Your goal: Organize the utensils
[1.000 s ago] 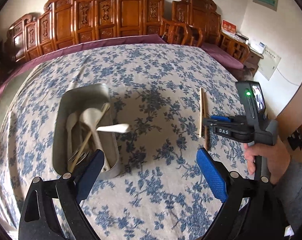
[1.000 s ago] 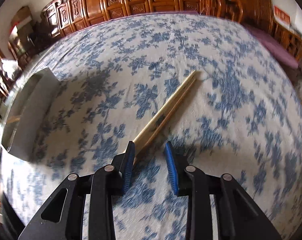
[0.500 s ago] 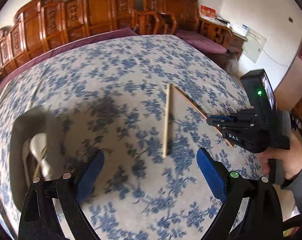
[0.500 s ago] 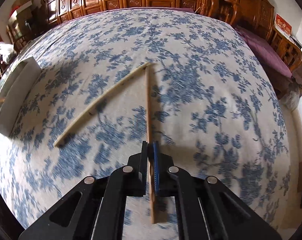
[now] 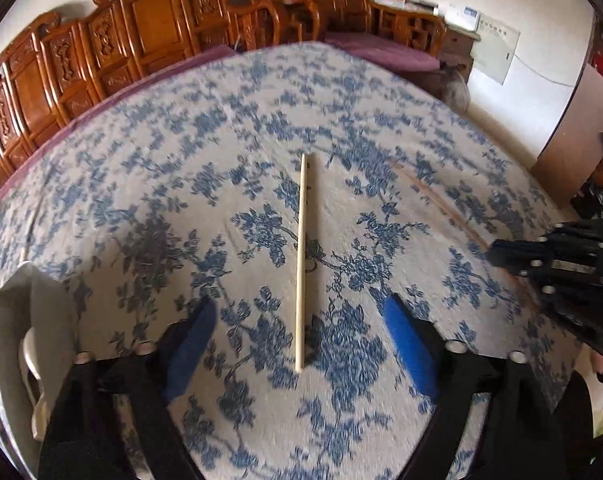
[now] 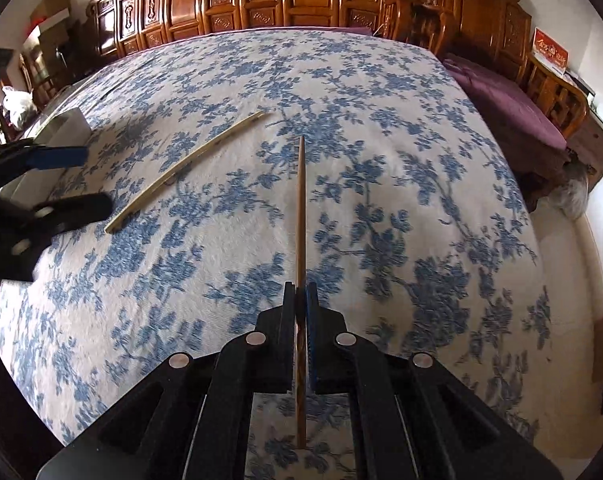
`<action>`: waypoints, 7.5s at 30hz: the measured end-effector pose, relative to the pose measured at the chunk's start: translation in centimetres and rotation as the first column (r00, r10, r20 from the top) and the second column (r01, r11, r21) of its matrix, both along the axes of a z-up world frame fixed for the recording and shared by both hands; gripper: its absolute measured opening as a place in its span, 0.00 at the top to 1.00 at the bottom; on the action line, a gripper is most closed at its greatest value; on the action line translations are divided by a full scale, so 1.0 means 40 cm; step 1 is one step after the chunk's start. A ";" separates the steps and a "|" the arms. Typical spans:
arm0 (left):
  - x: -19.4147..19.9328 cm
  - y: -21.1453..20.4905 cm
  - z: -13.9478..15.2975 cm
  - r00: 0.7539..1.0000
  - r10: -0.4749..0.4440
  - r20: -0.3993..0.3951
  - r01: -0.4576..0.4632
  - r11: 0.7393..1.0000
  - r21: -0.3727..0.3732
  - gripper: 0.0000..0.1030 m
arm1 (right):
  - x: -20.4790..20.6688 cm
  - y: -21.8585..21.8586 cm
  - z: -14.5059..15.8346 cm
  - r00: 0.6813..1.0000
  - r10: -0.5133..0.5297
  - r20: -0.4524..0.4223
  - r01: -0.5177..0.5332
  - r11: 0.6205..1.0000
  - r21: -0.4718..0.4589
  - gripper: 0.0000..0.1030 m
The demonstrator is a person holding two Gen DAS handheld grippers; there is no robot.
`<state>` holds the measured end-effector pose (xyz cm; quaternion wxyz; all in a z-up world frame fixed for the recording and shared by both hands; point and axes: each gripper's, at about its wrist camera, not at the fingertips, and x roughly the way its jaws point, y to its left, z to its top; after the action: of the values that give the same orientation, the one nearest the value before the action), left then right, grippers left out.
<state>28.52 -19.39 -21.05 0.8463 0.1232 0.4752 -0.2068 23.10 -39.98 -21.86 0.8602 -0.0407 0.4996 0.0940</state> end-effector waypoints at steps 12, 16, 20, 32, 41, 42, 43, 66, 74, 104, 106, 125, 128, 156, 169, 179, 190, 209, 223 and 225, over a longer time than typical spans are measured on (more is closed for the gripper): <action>0.080 -0.043 -0.073 0.998 0.025 -0.057 -0.024 0.999 0.023 0.55 | 0.009 -0.048 -0.007 0.999 -0.038 0.002 0.038 0.999 0.017 0.94; 0.079 -0.052 -0.071 0.999 0.004 -0.054 -0.003 1.000 0.025 0.62 | 0.009 -0.043 -0.018 0.999 -0.032 -0.005 0.032 0.999 0.006 0.94; 0.090 -0.054 -0.070 0.998 0.005 -0.057 -0.004 1.000 0.023 0.68 | 0.008 -0.039 -0.027 1.000 -0.030 -0.007 0.030 1.000 -0.001 0.94; 0.072 -0.040 -0.042 1.000 0.016 -0.026 -0.015 0.999 0.037 0.96 | 0.004 -0.029 -0.013 1.000 -0.016 -0.001 0.016 0.999 0.037 0.94; 0.020 0.016 0.068 0.999 0.029 0.033 -0.030 1.000 0.008 0.96 | -0.021 0.036 0.082 0.997 0.022 0.070 -0.023 0.999 0.025 0.94; 0.010 0.027 0.086 0.999 0.032 0.045 -0.032 0.999 0.003 0.96 | -0.024 0.043 0.092 0.997 0.027 0.077 -0.028 0.999 0.022 0.94; 0.001 0.038 0.104 0.998 0.034 0.054 -0.034 0.999 -0.004 0.96 | -0.028 0.052 0.104 0.996 0.031 0.084 -0.033 0.999 0.019 0.94; -0.086 0.405 0.285 0.966 0.215 0.145 -0.204 0.975 -0.081 0.96 | -0.062 0.389 0.327 0.958 0.189 0.215 -0.190 0.982 -0.014 0.94; -0.063 0.500 0.213 0.954 0.282 0.106 -0.275 0.959 -0.073 0.96 | -0.060 0.477 0.322 0.949 0.232 0.212 -0.234 0.972 -0.015 0.94; -0.018 0.683 0.065 0.925 0.378 -0.029 -0.379 0.922 -0.079 0.78 | -0.005 0.685 0.270 0.930 0.322 0.178 -0.325 0.946 -0.014 0.94; -0.028 0.691 0.080 0.927 0.375 -0.010 -0.374 0.924 -0.078 0.75 | 0.002 0.704 0.268 0.928 0.329 0.177 -0.333 0.943 -0.009 0.94; -0.085 0.848 0.141 0.911 0.407 0.060 -0.404 0.913 -0.065 0.70 | 0.118 0.894 0.211 0.936 0.324 0.134 -0.343 0.927 0.153 0.94; -0.084 0.860 0.142 0.907 0.416 0.061 -0.412 0.908 -0.067 0.70 | 0.134 0.912 0.191 0.945 0.306 0.115 -0.323 0.928 0.183 0.94; -0.089 0.865 0.154 0.904 0.421 0.070 -0.416 0.906 -0.073 0.69 | 0.109 0.983 0.075 0.950 0.309 0.045 -0.312 0.937 0.159 0.94; -0.089 0.872 0.157 0.902 0.425 0.071 -0.421 0.904 -0.073 0.69 | 0.111 0.969 0.114 0.943 0.322 0.086 -0.332 0.929 0.162 0.93; -0.129 0.804 0.196 0.905 0.416 0.091 -0.408 0.908 -0.092 0.54 | 0.040 0.831 0.244 0.942 0.266 0.204 -0.303 0.936 0.177 0.81; -0.206 0.698 0.286 0.897 0.415 0.153 -0.397 0.908 -0.133 0.14 | -0.074 0.645 0.354 0.941 0.147 0.306 -0.198 0.970 0.144 0.34; -0.362 0.470 0.374 0.892 0.373 0.254 -0.354 0.927 -0.121 0.08 | -0.240 0.426 0.447 0.919 -0.027 0.394 -0.014 0.995 0.101 0.03; -0.497 0.453 0.548 0.834 0.408 0.372 -0.350 0.911 -0.217 0.08 | -0.376 0.366 0.606 0.839 -0.081 0.538 -0.007 0.987 0.161 0.03; -0.513 0.454 0.560 0.829 0.410 0.379 -0.348 0.910 -0.223 0.08 | -0.397 0.369 0.623 0.828 -0.079 0.555 -0.012 0.987 0.159 0.03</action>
<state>8.01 -1.21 1.34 0.9588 0.0059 0.2816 -0.0370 7.20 -25.21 3.07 0.9706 0.0098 0.2178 0.1017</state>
